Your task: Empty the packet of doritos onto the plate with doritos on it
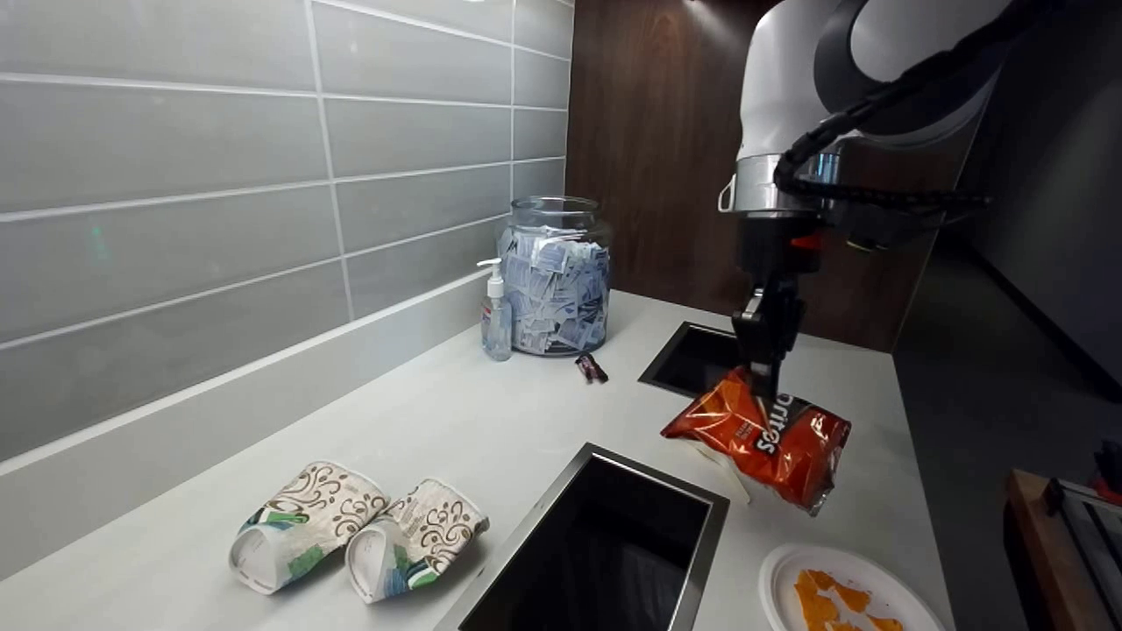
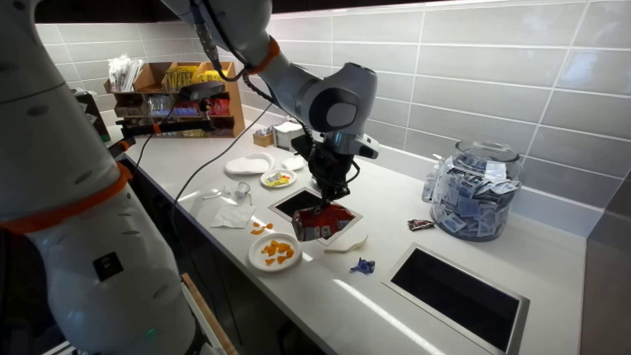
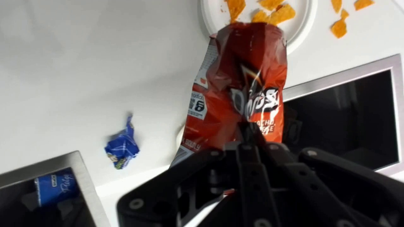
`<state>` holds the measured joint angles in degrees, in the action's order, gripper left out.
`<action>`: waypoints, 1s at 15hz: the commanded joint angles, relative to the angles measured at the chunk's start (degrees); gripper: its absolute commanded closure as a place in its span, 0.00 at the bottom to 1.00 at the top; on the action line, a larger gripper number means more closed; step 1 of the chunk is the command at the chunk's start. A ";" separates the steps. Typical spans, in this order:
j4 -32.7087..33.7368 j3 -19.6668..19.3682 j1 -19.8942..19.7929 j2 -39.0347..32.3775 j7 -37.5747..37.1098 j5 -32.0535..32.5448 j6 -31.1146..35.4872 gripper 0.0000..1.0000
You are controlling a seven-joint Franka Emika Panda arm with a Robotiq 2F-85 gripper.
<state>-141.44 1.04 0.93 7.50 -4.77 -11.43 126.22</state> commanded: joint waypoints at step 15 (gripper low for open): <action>-9.51 6.99 7.50 5.85 15.78 17.44 18.29 1.00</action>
<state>-146.41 8.25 8.22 10.41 11.14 4.29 136.96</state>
